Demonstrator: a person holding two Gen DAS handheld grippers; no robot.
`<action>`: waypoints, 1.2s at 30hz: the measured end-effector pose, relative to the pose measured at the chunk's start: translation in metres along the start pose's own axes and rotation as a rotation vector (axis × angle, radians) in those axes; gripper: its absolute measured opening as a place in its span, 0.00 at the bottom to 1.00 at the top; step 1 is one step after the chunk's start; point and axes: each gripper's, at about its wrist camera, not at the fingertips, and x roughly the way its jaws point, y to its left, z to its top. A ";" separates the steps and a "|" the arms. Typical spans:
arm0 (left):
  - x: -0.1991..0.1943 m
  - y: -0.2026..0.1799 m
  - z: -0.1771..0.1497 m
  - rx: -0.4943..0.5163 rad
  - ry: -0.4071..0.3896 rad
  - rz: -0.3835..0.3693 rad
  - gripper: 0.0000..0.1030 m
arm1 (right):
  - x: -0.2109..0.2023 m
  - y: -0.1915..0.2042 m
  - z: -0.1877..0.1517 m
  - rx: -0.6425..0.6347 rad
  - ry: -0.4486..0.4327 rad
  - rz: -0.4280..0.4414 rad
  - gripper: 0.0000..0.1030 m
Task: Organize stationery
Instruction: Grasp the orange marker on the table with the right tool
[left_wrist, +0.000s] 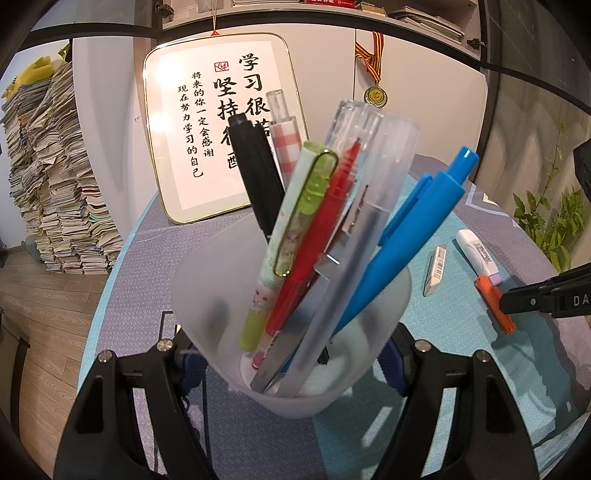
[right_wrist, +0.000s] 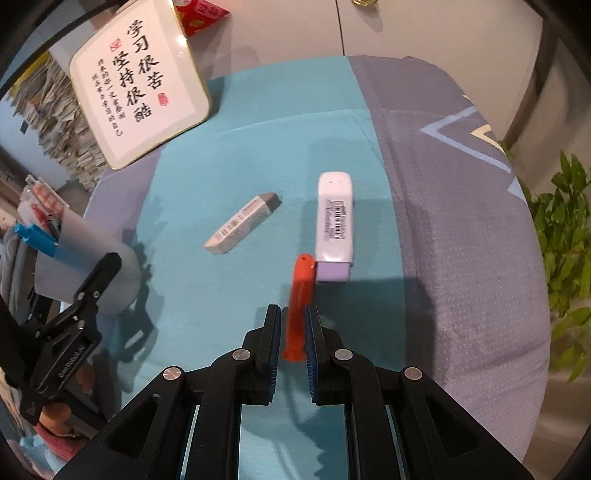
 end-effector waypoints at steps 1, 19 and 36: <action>0.000 0.000 0.000 0.000 0.000 0.000 0.73 | 0.000 0.000 0.000 0.003 0.004 0.000 0.11; 0.000 0.000 0.000 0.000 0.000 0.000 0.73 | 0.016 0.007 0.007 -0.014 0.005 -0.032 0.12; 0.000 0.000 0.000 0.000 0.000 0.000 0.73 | 0.000 0.015 0.006 -0.078 -0.087 0.014 0.12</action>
